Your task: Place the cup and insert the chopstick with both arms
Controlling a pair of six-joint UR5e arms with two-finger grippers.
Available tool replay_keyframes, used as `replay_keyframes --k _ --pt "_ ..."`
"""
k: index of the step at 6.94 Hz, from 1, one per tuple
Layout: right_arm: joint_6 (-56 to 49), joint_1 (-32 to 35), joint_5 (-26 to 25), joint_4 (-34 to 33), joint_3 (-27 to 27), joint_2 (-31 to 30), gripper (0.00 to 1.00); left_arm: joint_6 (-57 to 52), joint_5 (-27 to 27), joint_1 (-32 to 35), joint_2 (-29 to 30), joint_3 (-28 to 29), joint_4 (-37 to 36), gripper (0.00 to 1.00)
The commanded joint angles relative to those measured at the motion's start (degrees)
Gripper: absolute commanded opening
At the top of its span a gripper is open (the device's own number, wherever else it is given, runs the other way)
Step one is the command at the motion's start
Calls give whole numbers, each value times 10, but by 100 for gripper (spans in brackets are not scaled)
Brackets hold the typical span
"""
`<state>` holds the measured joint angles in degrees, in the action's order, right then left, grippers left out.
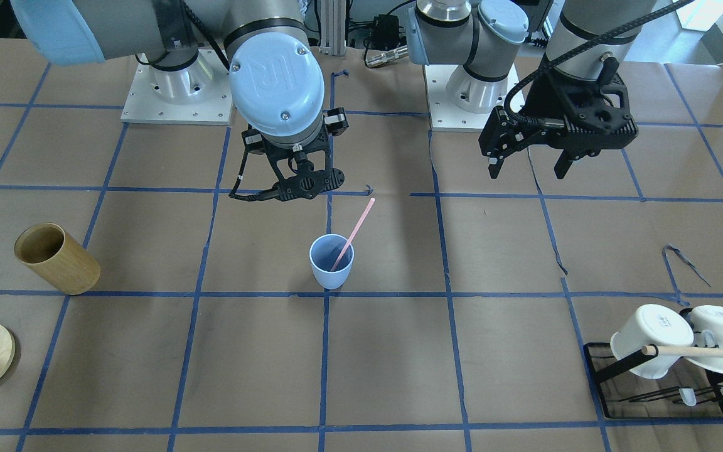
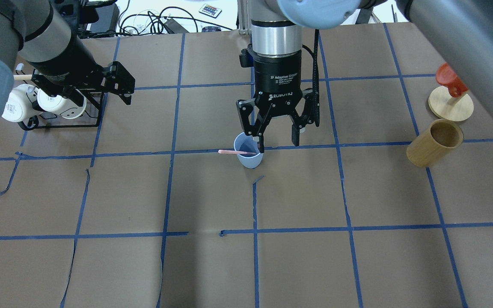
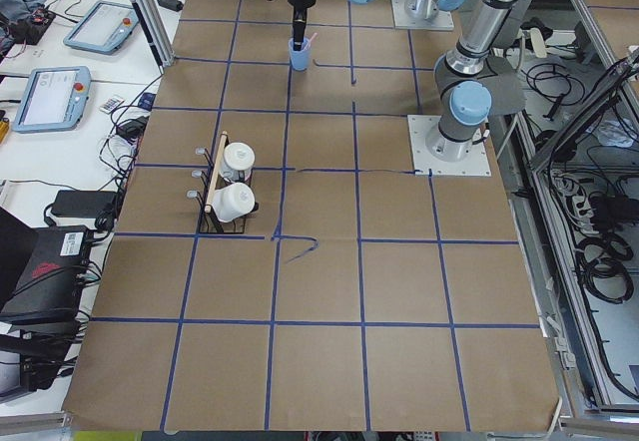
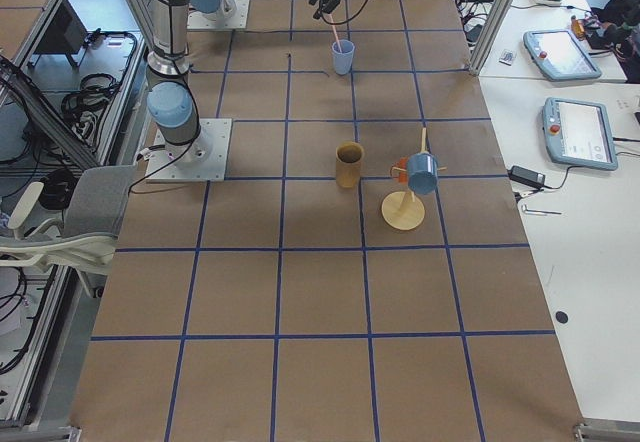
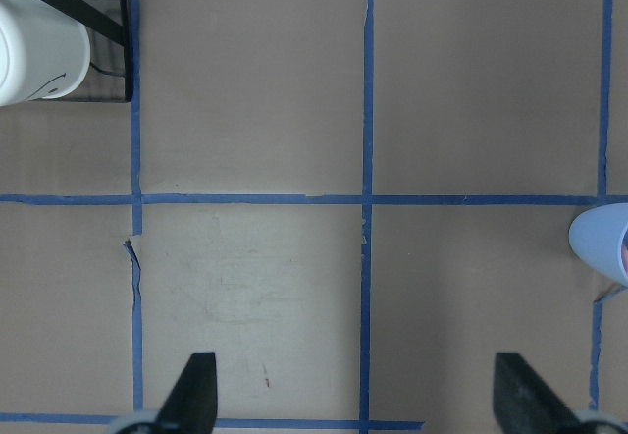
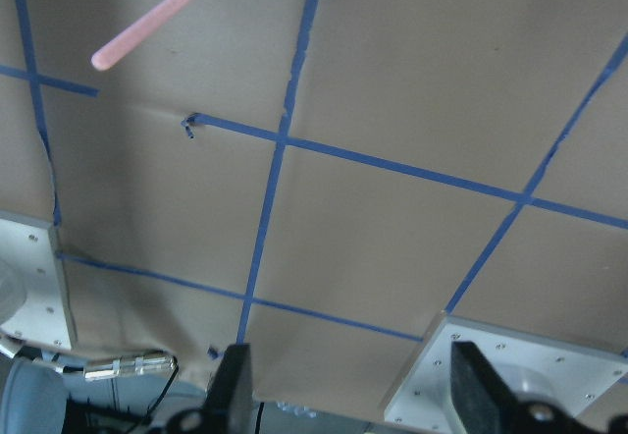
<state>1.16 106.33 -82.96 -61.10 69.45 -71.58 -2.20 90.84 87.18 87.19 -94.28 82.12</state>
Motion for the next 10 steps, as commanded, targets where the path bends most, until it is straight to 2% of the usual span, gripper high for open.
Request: replay_keyframes --k 1,3,4,5,6,7,10 --pt "-10 -116 -23 -26 6 -44 100 0 0 0 0 0 0 100" --pt "-86 -204 -33 -80 15 -60 100 0 1 0 1 1 0 100" --pt "-94 -229 -49 -141 43 -69 100 0 0 0 2 2 0 100" --pt "-128 -233 -53 -211 86 -89 99 0 -3 0 6 8 -2 100" --pt "-133 -237 -81 -296 143 -111 100 2 -10 0 10 15 -4 100" --pt "-133 -238 -105 -328 175 -144 100 8 -43 -3 11 19 -6 100" --pt "-107 -214 -106 -313 188 -179 100 5 -43 -3 9 16 -5 100"
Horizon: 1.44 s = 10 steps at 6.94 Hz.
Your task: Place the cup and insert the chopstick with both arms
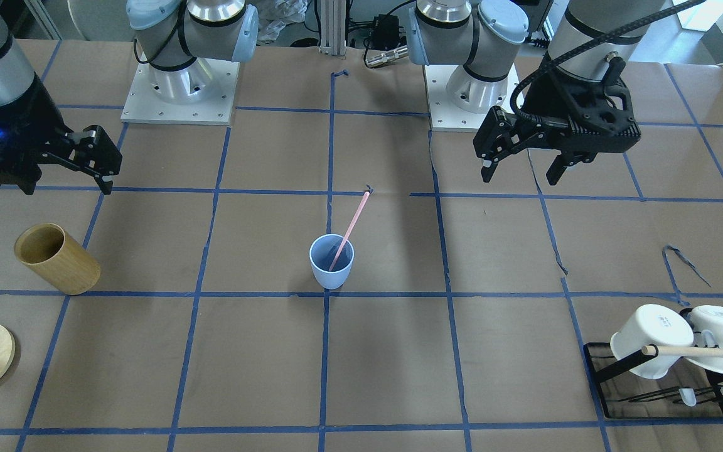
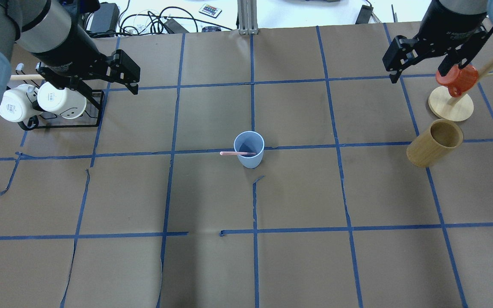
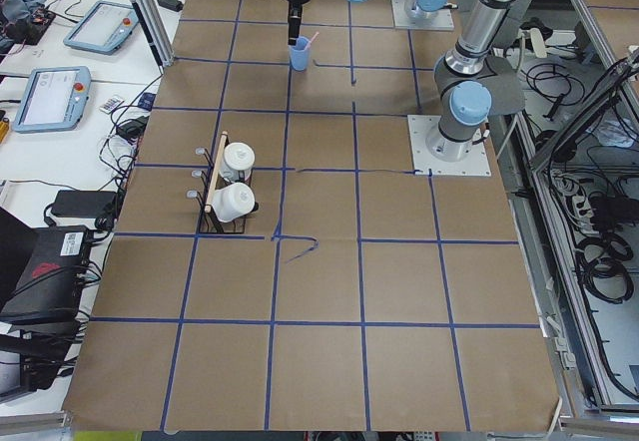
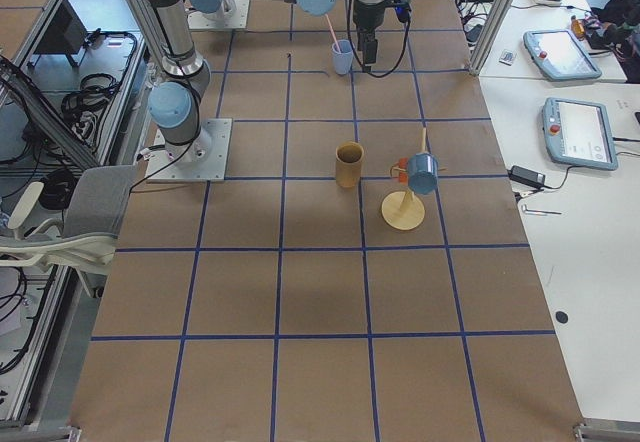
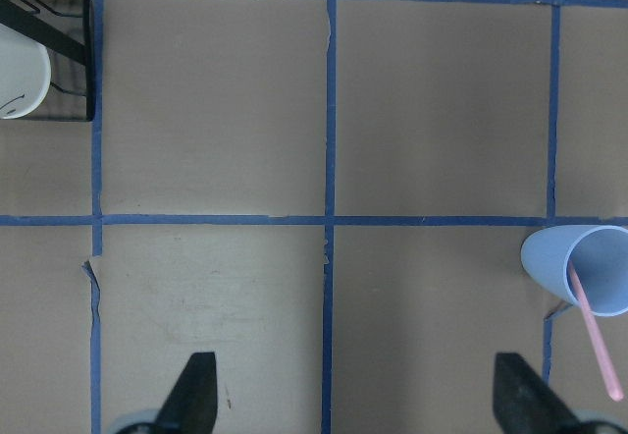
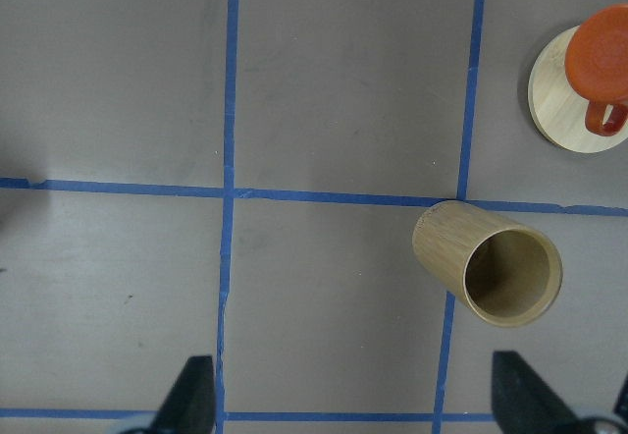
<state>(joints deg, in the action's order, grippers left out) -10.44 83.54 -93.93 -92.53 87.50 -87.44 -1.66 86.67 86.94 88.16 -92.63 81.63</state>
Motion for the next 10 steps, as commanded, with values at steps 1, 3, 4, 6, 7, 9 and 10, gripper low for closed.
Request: replay_keyframes --k 1,3,4,6,7,9,10 --pt "8 8 -6 -5 7 -14 100 0 -1 0 -2 -2 0 100" --pt "23 33 2 11 10 -29 100 0 -1 0 -2 -2 0 100" --pt "23 45 -2 48 14 -39 100 -4 -1 0 -3 -4 0 100" --pt "23 42 2 63 11 -39 100 -4 -1 -1 -4 -5 0 100" --pt "23 41 2 67 11 -39 100 -4 -2 0 -2 -2 0 100" --pt "23 41 -1 70 14 -38 100 -4 -5 1 -2 -1 0 100" --pt "23 41 -4 71 14 -38 100 -4 -3 1 -4 -4 0 100"
